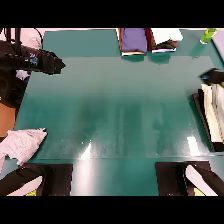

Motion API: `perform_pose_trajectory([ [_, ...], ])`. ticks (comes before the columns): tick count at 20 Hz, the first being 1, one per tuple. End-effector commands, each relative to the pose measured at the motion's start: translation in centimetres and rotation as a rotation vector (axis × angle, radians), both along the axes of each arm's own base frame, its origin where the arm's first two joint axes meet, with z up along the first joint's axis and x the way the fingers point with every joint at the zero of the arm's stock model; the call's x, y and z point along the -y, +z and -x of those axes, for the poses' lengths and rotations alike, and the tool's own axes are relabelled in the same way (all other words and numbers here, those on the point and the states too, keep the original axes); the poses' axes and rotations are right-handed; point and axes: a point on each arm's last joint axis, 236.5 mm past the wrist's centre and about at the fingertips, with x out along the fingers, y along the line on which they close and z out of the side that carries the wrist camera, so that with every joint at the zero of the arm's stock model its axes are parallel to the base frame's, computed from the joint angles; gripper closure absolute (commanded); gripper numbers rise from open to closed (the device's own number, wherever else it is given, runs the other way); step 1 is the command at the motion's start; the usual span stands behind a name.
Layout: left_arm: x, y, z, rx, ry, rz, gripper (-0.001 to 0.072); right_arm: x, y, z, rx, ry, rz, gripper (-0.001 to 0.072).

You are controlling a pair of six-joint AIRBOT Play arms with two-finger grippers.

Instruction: Fold the shirts.

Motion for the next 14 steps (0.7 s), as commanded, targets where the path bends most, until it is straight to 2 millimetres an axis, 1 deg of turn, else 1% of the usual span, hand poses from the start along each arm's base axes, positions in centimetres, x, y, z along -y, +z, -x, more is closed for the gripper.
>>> perform_pose_trajectory([
  [1, 0.0, 0.0, 0.0, 0.001, 0.0, -0.001, 0.0681, -11.3, -1.5, -0.2, -0.025, 0.275, -0.037, 0.0159],
  [2, 0.0, 0.0, 0.0, 0.0, 0.0, -0.001, 0.068, -13.5, -2.4, 0.1, -0.049, 0.334, -0.039, 0.0162],
  [3, 0.0, 0.0, 0.0, 0.001, 0.0, 0.0, 0.068, -15.3, -3.1, 0.4, -0.069, 0.382, -0.039, 0.0249],
  [4, 0.0, 0.0, 0.0, 0.001, 0.0, -0.001, 0.0681, -17.0, -3.8, 0.8, -0.088, 0.427, -0.038, 0.0417],
  [5, 0.0, 0.0, 0.0, 0.0, 0.0, -0.001, 0.0681, -18.2, -4.3, 1.2, -0.102, 0.46, -0.038, 0.055],
  [6, 0.0, 0.0, 0.0, 0.001, 0.0, -0.001, 0.0681, -19.2, -4.8, 1.5, -0.117, 0.486, -0.037, 0.07],
  [7, 0.0, 0.0, 0.0, 0.0, 0.0, -0.001, 0.068, -20.0, -5.3, 1.9, -0.133, 0.509, -0.037, 0.0694],
  [9, 0.0, 0.0, 0.0, 0.0, 0.0, -0.001, 0.068, -20.9, -5.8, 2.5, -0.156, 0.54, -0.036, 0.0694],
  [14, 0.0, 0.0, 0.0, 0.001, 0.0, 0.0, 0.0681, -21.1, -5.8, 2.7, -0.161, 0.548, -0.037, 0.0694],
])
